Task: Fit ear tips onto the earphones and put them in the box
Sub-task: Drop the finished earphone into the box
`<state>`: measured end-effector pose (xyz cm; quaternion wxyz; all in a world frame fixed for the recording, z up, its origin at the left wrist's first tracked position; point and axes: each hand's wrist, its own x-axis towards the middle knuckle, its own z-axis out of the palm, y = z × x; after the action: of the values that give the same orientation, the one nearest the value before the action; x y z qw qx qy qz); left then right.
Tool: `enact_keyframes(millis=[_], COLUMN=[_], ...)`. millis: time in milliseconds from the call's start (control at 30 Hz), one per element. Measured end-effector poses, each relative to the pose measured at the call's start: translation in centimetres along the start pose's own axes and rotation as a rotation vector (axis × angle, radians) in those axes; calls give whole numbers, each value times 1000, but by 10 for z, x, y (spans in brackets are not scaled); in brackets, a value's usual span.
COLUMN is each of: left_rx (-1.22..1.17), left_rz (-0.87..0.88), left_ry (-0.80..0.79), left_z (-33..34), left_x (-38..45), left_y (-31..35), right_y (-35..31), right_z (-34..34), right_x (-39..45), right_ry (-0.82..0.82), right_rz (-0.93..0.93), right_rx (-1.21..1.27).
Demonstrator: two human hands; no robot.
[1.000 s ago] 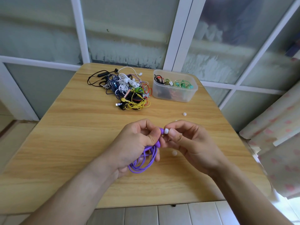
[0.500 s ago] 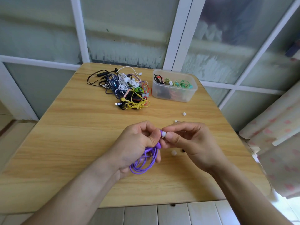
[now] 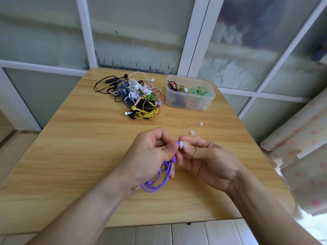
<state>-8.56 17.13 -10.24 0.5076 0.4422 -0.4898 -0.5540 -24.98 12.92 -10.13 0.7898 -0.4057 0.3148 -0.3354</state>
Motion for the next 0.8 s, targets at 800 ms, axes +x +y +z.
enact_keyframes(millis=[800], left_rx=[-190], left_rz=[-235], left_ry=[-153], left_z=[-4], left_x=[1], left_y=[0], right_y=[-7], right_z=[-13], right_x=[-5], right_ry=[-34], right_rz=[-23], right_rx=[-170])
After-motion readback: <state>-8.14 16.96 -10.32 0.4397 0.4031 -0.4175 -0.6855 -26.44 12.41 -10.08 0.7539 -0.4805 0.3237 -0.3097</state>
